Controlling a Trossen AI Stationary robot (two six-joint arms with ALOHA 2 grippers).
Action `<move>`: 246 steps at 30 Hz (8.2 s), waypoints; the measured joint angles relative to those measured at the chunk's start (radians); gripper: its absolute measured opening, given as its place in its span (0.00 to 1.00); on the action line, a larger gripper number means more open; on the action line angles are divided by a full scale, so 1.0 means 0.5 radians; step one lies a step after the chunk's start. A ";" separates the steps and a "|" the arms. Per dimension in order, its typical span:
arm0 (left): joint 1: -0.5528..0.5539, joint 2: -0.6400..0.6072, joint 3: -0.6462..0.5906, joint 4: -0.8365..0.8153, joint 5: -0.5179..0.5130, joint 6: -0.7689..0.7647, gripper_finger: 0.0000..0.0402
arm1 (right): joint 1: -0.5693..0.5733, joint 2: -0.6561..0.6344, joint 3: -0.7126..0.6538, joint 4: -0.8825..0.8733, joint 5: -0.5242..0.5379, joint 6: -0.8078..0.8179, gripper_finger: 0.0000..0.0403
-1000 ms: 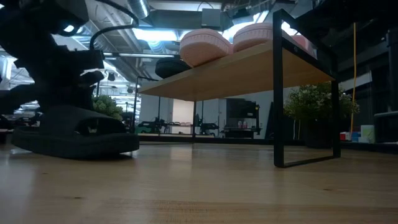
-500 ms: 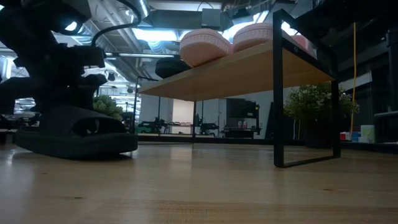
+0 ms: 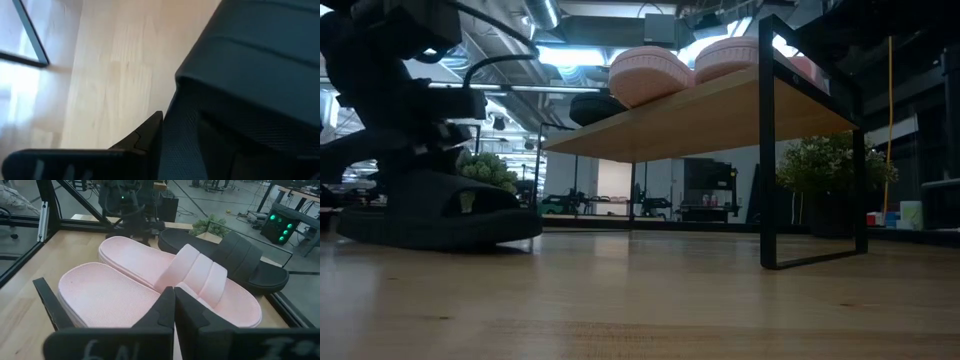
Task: Pick and place slides into the shelf
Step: Put the black slipper on the shelf
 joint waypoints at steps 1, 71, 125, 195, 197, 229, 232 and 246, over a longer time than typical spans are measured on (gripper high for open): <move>0.001 0.000 0.000 -0.014 0.025 -0.059 0.27 | 0.000 0.000 0.001 0.000 0.000 0.002 0.01; -0.044 -0.346 0.049 -0.258 0.018 -0.186 0.27 | 0.001 -0.001 0.001 -0.040 -0.001 -0.044 0.01; -0.044 -0.753 0.051 -0.093 0.381 -0.352 0.27 | 0.000 0.000 0.001 -0.015 -0.001 -0.037 0.01; 0.134 -0.655 -0.408 0.817 0.522 -1.476 0.27 | 0.002 -0.001 -0.064 -0.016 -0.174 -0.088 0.01; 0.147 -0.624 -0.408 0.822 0.521 -1.476 0.27 | 0.002 -0.001 -0.064 -0.016 -0.174 -0.085 0.01; 0.074 -1.052 -0.256 0.508 0.318 -1.246 0.00 | 0.002 -0.001 -0.065 -0.031 -0.174 -0.094 0.01; 0.004 -1.209 -0.099 0.292 0.140 -1.179 0.00 | 0.002 -0.001 -0.065 -0.033 -0.174 -0.092 0.01; -0.106 -1.333 0.068 0.506 -0.882 -0.669 0.00 | 0.002 -0.001 -0.065 -0.029 -0.174 -0.093 0.01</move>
